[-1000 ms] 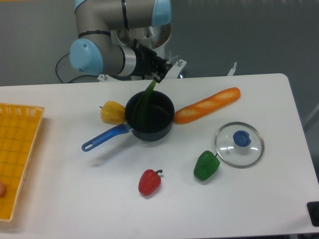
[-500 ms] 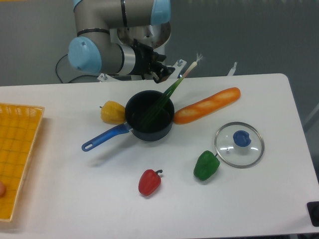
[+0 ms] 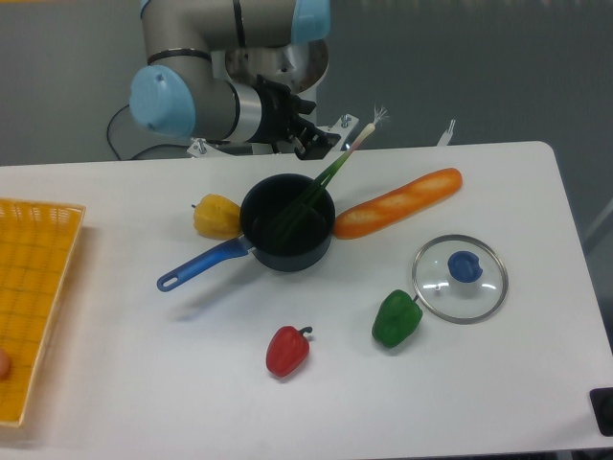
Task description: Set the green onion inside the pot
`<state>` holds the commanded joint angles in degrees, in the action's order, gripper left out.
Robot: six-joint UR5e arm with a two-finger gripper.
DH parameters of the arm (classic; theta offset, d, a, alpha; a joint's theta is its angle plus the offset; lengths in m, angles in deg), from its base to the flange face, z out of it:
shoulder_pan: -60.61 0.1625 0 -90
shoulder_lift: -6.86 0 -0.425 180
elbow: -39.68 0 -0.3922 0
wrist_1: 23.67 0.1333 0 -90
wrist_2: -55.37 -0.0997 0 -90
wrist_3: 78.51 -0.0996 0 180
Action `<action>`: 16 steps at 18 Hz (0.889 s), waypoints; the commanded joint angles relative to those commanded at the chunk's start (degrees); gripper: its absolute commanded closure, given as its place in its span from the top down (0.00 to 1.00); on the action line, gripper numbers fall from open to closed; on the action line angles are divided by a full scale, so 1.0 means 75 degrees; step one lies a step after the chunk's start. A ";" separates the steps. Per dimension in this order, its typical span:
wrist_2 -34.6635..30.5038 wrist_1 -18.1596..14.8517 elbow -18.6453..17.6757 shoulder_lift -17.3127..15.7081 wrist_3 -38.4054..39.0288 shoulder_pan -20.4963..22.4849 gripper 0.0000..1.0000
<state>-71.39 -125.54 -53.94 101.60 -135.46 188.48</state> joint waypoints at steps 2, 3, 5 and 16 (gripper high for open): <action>0.0446 0.0280 0.0130 0.0000 -0.0024 0.0188 1.00; 0.0611 0.0525 0.0131 0.0000 -0.0024 0.0246 1.00; 0.0951 0.0948 0.0131 0.0000 -0.0047 0.0434 1.00; 0.3469 0.1500 0.0541 0.0000 -0.1498 0.1664 1.00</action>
<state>-45.37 -114.29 -49.88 101.60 -146.70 200.96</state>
